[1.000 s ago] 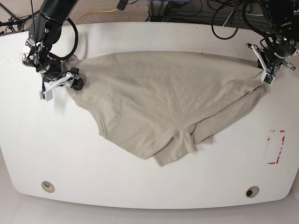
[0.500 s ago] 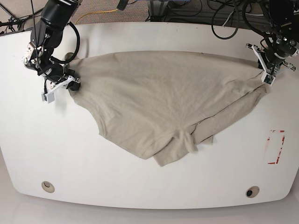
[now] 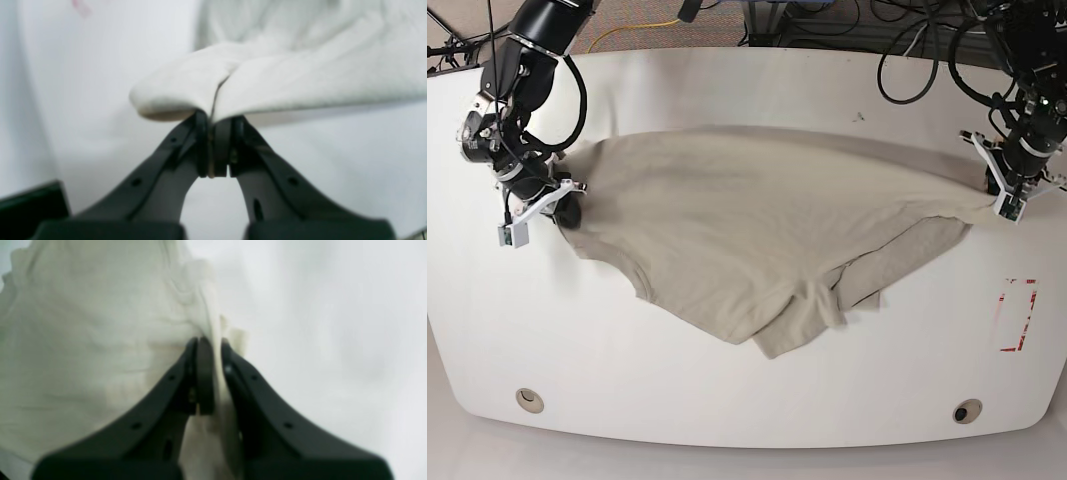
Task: Fold the T-shirt properly
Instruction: 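Lift the shirt with both grippers and sweep it across the table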
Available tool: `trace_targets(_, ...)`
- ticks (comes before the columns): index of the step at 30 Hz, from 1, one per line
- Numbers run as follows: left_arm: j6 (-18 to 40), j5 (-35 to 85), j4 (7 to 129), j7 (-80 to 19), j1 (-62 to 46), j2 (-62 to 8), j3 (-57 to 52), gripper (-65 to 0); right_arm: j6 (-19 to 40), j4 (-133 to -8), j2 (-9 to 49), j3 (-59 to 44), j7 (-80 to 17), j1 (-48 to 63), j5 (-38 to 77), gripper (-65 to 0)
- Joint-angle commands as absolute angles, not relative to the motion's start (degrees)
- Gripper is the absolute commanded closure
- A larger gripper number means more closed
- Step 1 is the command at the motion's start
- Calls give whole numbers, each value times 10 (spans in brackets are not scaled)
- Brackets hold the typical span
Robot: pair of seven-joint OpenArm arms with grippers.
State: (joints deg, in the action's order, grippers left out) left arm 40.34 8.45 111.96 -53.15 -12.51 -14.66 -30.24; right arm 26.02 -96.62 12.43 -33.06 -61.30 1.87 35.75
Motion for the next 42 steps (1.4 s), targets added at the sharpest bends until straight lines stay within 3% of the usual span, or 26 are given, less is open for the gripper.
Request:
trace_targets(1,400,86,1135,-521,-90,-154,-305,0,262,-1011,152,-333,-600,7,362,0)
trace_targets(16,400,83,1145,-524,114,-160,-301,0,262,-1033,286,-333,-600,-122,422,0)
trace_targets(25,400,87,1153,-629,243,-193,-292,0,262,-1053,370,-337,-600,-146,502,0)
trace_targets(32,400,87,1153,-691,311,-210,-290,0,262,-1116,392,-336,-600,-146,503,0)
trace_targets(42,400,87,1152,-691,310,-221,-273,0,262,-1119,391,-333,-600,-169,504,0)
